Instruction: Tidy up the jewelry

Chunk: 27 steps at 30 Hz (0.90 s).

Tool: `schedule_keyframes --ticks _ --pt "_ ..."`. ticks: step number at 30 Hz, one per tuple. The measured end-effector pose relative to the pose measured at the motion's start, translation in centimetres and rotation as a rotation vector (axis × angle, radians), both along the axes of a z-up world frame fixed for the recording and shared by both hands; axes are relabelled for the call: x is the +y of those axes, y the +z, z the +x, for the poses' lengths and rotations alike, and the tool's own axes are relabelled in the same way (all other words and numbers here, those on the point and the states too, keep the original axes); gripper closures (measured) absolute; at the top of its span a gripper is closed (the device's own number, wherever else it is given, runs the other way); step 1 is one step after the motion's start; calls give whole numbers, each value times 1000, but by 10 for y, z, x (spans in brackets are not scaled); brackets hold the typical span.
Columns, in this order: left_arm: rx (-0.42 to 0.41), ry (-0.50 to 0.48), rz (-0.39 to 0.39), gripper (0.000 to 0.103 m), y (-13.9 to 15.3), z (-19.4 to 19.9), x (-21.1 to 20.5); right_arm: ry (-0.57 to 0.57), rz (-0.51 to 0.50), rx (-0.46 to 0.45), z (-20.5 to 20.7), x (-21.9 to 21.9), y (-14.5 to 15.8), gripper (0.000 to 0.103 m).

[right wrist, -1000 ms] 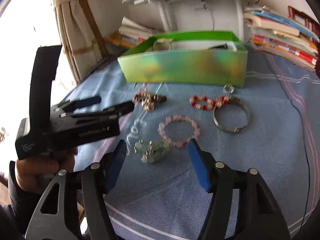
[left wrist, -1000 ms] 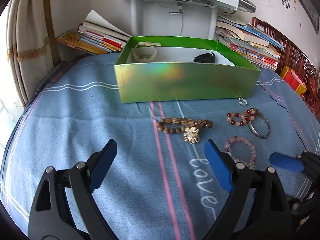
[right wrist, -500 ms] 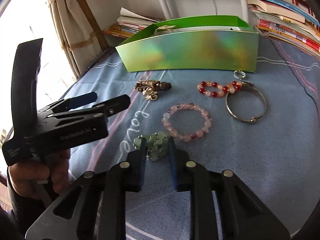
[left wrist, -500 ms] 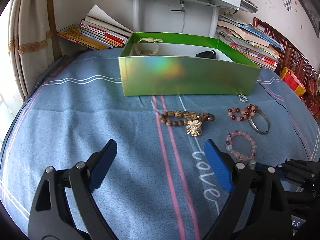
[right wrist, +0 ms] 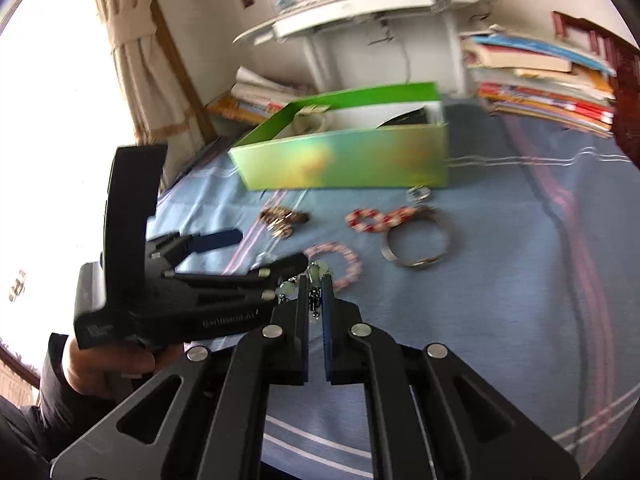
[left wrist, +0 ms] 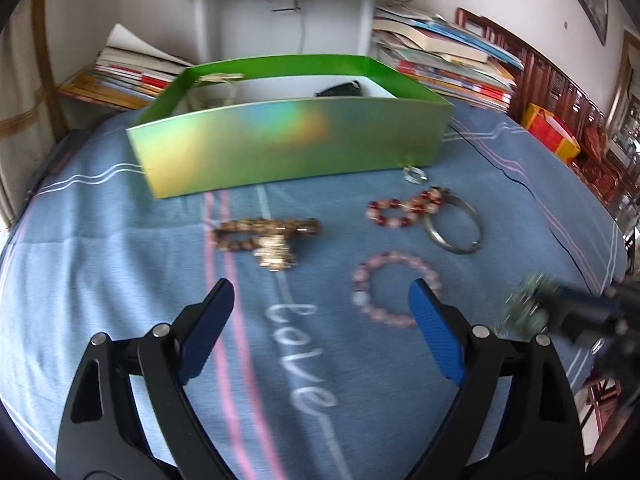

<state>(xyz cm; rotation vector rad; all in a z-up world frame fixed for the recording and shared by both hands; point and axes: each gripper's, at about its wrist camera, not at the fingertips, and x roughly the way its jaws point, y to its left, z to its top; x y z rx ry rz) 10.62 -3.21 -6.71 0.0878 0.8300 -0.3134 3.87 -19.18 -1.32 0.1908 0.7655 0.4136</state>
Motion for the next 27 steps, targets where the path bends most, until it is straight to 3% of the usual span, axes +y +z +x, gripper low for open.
schedule_keyframes --ticks 2,5,8,10,11,12,19,27 --pt "15 0 -14 17 -3 3 -6 -25 1 -7 -1 -12 3 97" --pt "75 8 -40 40 -11 12 -9 -43 3 -8 -2 -21 2 97" --pt "66 28 -8 48 -11 15 -13 -40 9 -3 -4 -24 0 97" --pt "62 43 4 69 -11 17 -14 -33 14 0 -5 -22 -1 97" --pt "64 42 7 88 -10 19 -14 -31 19 1 -5 -22 -2 97" --pt "66 37 19 95 -11 19 -15 -29 23 1 -5 -22 -3 97" --pt "34 41 -4 95 -2 13 -5 -31 42 -23 -7 -24 2 97" --pt "-115 96 -117 95 61 -38 44 -33 45 -83 -14 -21 16 97"
